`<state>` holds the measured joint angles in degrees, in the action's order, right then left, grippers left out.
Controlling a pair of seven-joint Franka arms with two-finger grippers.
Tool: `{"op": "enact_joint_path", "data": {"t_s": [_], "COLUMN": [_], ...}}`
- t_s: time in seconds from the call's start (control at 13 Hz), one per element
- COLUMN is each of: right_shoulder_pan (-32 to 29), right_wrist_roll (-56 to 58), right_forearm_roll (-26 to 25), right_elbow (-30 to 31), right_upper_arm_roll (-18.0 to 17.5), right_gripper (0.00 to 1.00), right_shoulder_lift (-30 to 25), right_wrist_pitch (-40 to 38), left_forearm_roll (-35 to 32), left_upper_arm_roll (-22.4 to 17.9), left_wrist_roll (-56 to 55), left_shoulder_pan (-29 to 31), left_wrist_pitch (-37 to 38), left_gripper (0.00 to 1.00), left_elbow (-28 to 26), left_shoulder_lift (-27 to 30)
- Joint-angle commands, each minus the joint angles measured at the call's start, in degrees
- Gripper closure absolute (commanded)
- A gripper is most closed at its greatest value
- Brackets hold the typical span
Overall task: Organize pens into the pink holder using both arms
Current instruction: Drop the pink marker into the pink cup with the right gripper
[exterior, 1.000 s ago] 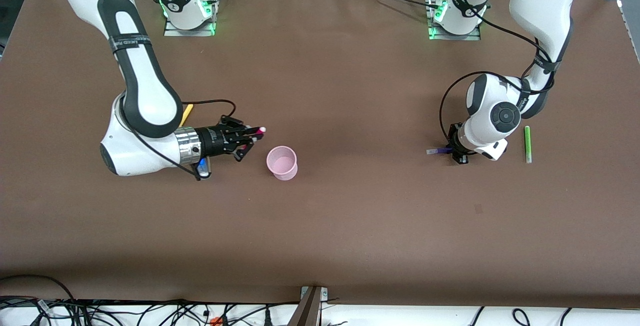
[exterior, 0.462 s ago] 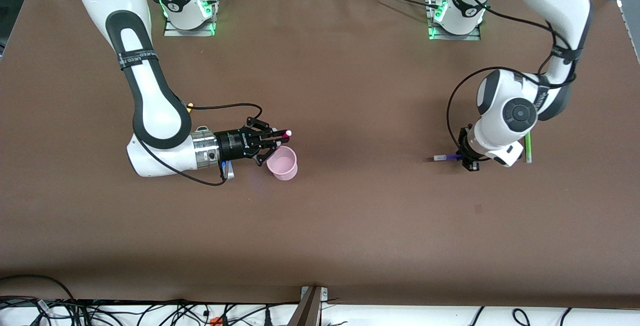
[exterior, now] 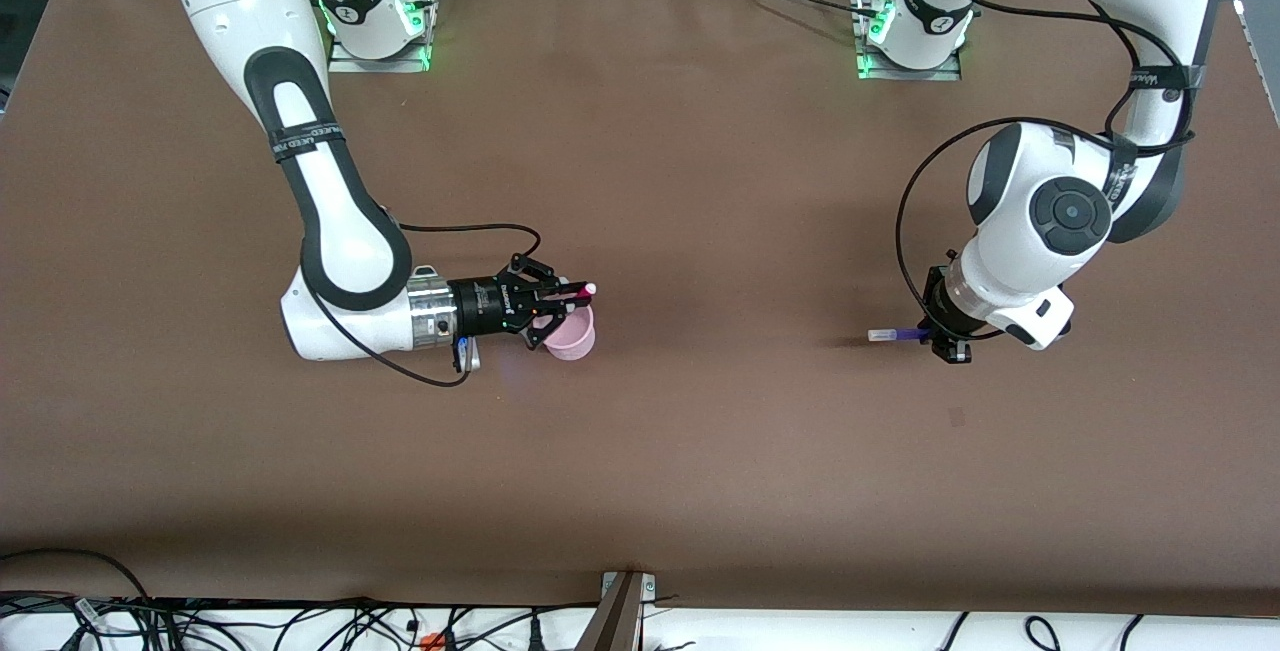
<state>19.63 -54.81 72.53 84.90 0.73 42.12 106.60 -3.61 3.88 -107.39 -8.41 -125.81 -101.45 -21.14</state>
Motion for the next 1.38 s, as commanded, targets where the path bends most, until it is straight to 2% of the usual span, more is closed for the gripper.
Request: {"op": "enact_joint_path", "data": {"t_s": [0.0, 0.08, 0.15, 0.23, 0.38, 0.54, 0.77, 0.92, 1.0, 1.15, 1.31], "right_shoulder_pan": [0.2, 0.3, 0.3, -0.1, -0.4, -0.3, -0.4, -0.7, -0.7, -0.7, -0.7], "right_wrist_roll": [0.9, 1.5, 0.9, 0.5, 0.3, 0.3, 4.5, 12.2, 15.5, 20.9, 27.9], "right_forearm_roll": [1.1, 1.1, 1.1, 1.1, 0.3, -4.4, -19.2, -29.1, -35.1, -44.3, -51.8], "right_elbow": [-2.5, -2.7, -2.7, -3.0, -4.7, -7.5, -8.6, -8.3, -8.4, -7.9, -7.0], "right_upper_arm_roll": [-0.3, -0.3, -0.2, -0.1, 0.7, 2.6, 3.2, 4.7, 5.3, 7.0, 9.0], "right_gripper": [1.00, 0.84, 0.21, 0.00, 0.00, 0.00, 0.00, 0.00, 0.00, 0.00, 0.00], "right_shoulder_lift": [2.2, 2.4, 2.4, 2.0, 1.4, -0.3, -5.3, -10.2, -13.1, -19.0, -24.2], "right_wrist_pitch": [0.5, 1.1, 1.8, 2.3, 1.6, 1.4, 1.1, -0.8, -4.6, -9.4, -14.4], "left_forearm_roll": [-1.8, -1.8, -1.8, -1.8, -1.8, -1.8, -1.9, -6.5, -8.6, -12.3, -18.8], "left_upper_arm_roll": [1.3, 1.4, 1.5, 1.5, 1.5, 1.5, 1.3, 1.4, 1.4, 1.2, 0.6], "left_wrist_roll": [-1.2, -1.2, -1.2, -1.2, -1.5, -1.8, -3.2, -8.1, -10.5, -13.2, -16.8], "left_shoulder_pan": [-0.5, -1.2, -1.7, -2.6, -4.2, -6.1, -11.5, -16.0, -19.0, -23.3, -28.3], "left_wrist_pitch": [2.4, 2.6, 3.0, 4.2, 6.3, 9.3, 11.4, 11.4, 11.3, 11.3, 11.3], "left_gripper": [1.00, 1.00, 1.00, 1.00, 1.00, 1.00, 1.00, 1.00, 1.00, 1.00, 1.00], "left_elbow": [4.8, 5.5, 5.9, 6.8, 8.5, 11.3, 13.4, 15.3, 16.3, 20.5, 26.2], "left_shoulder_lift": [-0.4, -0.4, -0.4, -0.5, -0.4, -0.5, -0.5, -0.8, -1.3, -4.8, -10.6]}}
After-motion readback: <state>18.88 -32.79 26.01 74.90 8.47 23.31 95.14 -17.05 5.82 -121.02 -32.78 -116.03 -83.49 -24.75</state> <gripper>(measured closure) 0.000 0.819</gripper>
